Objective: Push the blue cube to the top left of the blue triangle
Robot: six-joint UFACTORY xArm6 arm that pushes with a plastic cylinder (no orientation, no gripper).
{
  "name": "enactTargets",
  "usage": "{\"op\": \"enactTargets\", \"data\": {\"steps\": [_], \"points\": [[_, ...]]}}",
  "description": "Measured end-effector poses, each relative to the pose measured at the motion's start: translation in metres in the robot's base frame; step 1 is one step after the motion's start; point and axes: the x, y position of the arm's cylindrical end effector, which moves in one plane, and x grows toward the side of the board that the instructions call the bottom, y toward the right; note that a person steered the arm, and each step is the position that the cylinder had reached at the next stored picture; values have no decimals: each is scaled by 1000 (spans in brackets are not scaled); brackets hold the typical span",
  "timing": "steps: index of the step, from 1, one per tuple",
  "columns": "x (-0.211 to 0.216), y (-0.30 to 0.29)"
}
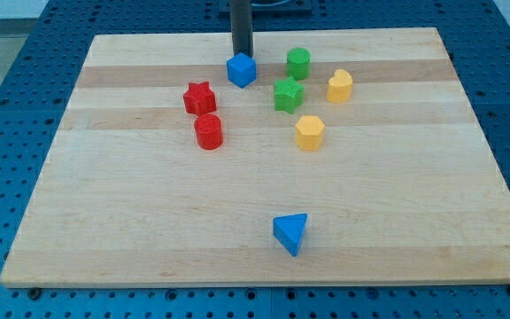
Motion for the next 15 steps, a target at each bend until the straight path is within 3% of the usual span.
{"op": "enactTargets", "data": {"steps": [7, 15], "points": [[76, -27], [112, 36]]}}
